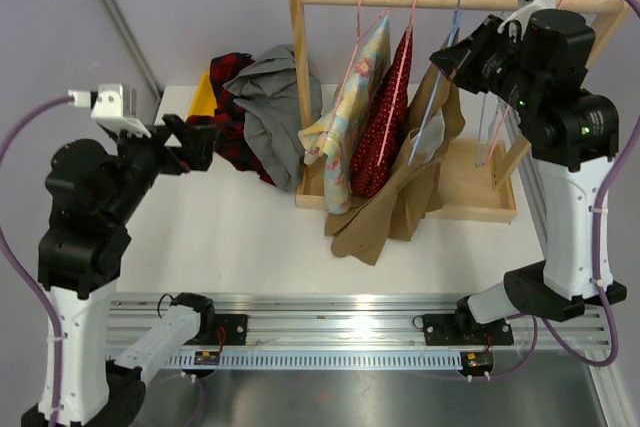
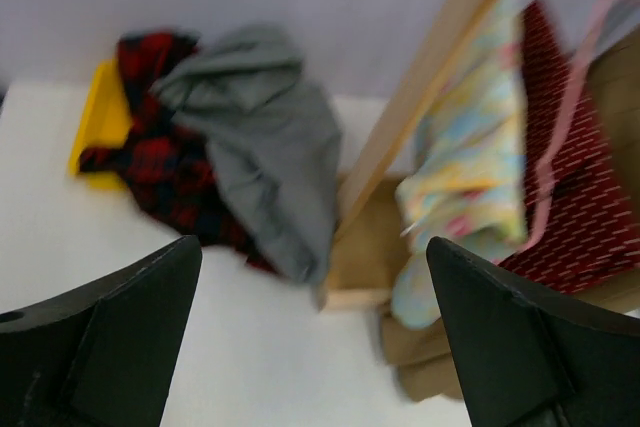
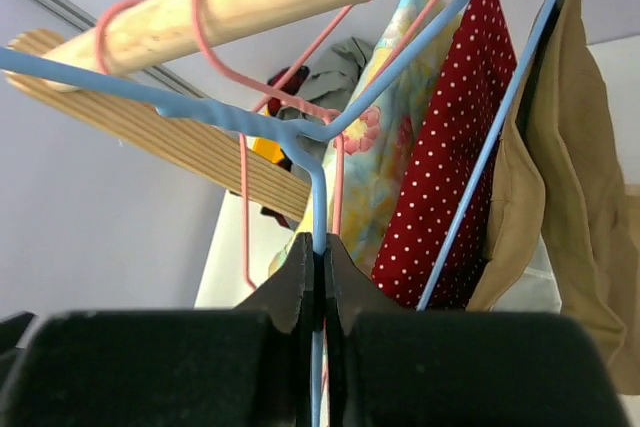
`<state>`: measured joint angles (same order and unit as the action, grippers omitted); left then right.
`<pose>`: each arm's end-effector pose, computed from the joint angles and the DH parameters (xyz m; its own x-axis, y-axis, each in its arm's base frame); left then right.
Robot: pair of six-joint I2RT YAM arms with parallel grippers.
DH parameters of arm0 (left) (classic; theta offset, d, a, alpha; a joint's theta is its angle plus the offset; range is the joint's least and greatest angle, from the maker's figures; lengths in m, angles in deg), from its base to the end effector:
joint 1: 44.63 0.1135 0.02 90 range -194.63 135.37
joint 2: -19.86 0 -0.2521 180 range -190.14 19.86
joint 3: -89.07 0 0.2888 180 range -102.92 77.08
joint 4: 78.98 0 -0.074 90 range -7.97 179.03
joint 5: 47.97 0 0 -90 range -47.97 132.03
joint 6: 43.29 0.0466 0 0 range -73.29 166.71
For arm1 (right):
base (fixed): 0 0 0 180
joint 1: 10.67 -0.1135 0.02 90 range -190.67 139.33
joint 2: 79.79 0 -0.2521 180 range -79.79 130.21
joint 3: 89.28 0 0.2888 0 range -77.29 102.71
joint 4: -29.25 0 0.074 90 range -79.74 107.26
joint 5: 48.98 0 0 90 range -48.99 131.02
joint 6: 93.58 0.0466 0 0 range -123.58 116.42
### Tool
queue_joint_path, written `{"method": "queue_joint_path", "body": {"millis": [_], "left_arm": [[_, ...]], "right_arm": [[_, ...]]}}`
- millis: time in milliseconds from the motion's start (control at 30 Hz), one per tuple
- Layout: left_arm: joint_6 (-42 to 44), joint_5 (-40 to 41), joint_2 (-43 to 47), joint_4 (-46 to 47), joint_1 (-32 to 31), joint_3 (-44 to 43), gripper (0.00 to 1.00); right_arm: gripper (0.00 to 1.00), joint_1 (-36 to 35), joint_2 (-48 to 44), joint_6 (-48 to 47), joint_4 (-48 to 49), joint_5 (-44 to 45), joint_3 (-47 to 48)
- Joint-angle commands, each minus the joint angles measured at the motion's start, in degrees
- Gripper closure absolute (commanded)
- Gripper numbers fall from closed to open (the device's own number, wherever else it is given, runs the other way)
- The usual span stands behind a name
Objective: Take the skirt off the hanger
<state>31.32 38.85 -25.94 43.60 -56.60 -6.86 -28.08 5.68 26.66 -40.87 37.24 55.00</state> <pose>0.1452 -0.0334 0.5006 -0.1889 -0.2308 -0.9545 0.2186 0.9377 -0.2700 0.2546 0.0831 0.5882 -0.3431 0.4191 -0.8406 -0.2170 0.8354 0.5050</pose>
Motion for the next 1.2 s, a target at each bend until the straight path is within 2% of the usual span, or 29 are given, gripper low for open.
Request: {"method": "queue_joint_path", "body": {"millis": [0, 33, 67, 133, 167, 200, 233, 267, 367, 467, 600, 967, 1100, 1167], "left_arm": [[-1.73, -9.3, -7.18, 5.43, -5.5, -11.57, 0.01], [-2.09, -7.82, -8.5, 5.79, -8.57, -15.16, 0.01], [-1.83, -5.2, -10.17, 5.79, -16.87, -17.46, 0.01], [0.88, 6.13, -15.61, 4.39, -27.09, -22.99, 0.01], [2.11, 9.65, -17.46, 3.78, -36.89, -24.5, 0.01], [3.26, 16.82, -21.31, 3.33, -41.86, -25.47, 0.01], [5.53, 19.85, -22.74, 3.85, -46.35, -25.66, 0.01], [6.42, 22.05, -23.8, 4.99, -53.53, -24.7, 0.01], [7.75, 23.93, -26.09, 15.5, -61.92, -17.26, 0.01], [6.87, 23.22, -26.44, 22.82, -66.07, -9.35, 0.01], [5.91, 21.65, -28.02, 32.41, -68.8, -3.87, 0.01], [6.17, 22.26, -35.41, 44.18, -70.74, -2.46, 0.01], [7.57, 19.62, -38.39, 47.18, -70.74, -3.68, 0.16], [7.58, 18.48, -40.5, 48.5, -70.74, -4.73, 0.18]], "right_arm": [[1.0, -0.34, -4.33, -1.42, 3.37, 3.42, 2.02], [1.0, -0.34, -5.13, -1.15, 3.55, 3.42, -0.43], [1.0, -0.26, -6.01, -0.97, 4.33, 4.81, -1.76], [1.0, -0.26, -8.21, -0.18, 4.95, 4.83, -4.93], [1.0, -0.34, -9.35, 0.34, 4.95, 5.09, -5.63], [1.0, -0.34, -9.71, 0.43, 4.87, 5.09, -6.42], [1.0, -0.26, -10.06, 0.61, 4.87, 5.09, -6.69], [1.0, -0.26, -10.32, 0.52, 4.52, 5.26, -6.61], [1.0, -0.26, -10.41, 0.61, 2.33, 5.7, -4.59], [1.0, -0.26, -9.97, 1.05, -1.01, 5.53, -0.46], [1.0, -0.26, -11.37, 2.02, -3.57, 5.0, 2.71], [1.0, -0.34, -18.23, 6.32, -3.83, 4.83, -0.01], [1.0, -0.34, -18.68, 7.64, -3.57, 4.03, 1.04], [1.0, -0.34, -18.94, 8.78, -3.66, 2.38, 1.22]]}}
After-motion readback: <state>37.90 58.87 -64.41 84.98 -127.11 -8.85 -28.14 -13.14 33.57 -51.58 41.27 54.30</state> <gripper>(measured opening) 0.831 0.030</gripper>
